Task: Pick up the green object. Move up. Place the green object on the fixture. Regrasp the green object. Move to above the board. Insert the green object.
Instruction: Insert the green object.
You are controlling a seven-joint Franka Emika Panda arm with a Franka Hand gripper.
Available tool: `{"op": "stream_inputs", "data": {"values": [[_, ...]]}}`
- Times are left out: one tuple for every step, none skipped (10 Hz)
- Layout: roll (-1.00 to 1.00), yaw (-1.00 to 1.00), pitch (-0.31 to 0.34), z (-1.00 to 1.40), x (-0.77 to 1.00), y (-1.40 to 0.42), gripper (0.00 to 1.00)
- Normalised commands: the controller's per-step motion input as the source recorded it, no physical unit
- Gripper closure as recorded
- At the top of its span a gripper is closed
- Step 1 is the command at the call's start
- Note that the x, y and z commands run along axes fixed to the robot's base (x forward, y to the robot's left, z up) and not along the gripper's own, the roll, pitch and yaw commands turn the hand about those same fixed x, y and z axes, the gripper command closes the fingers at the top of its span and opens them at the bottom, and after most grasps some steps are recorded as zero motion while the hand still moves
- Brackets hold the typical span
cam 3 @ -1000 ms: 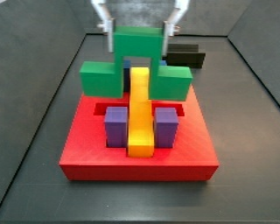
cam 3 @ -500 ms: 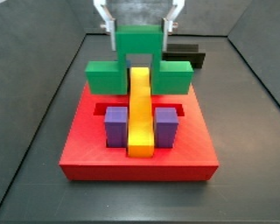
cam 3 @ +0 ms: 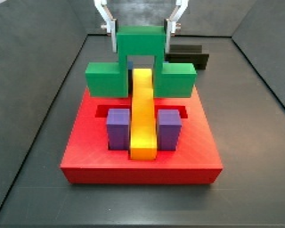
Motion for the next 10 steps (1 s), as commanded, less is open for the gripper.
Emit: {"op": "stream_inputs", "data": {"values": [[0.19, 0.01, -0.06, 0.0, 0.28, 0.0, 1.0], [0.2, 0.0, -0.159, 0.04, 0.2, 0.0, 1.0], [0.24, 0.03, -0.054, 0.11, 0.01, -0.04, 1.0], [0.18, 0.07, 0.0, 0.0, 0.0, -0.11, 1.0], [0.25, 0.03, 0.0, -0.15, -0.02, -0.12, 1.0], [0.24, 0.01, 0.0, -0.32, 0.0, -0.08, 1.0], [0.27, 0.04, 0.016, -0.27, 0.07, 0.0, 1.0], [0.28, 0.0, 0.067, -0.23, 0.13, 0.0, 1.0], [0.18, 0.0, 0.076, -0.23, 0.03, 0.0, 1.0], [0.1, 0.0, 0.076, -0.13, 0.0, 0.0, 1.0]]}}
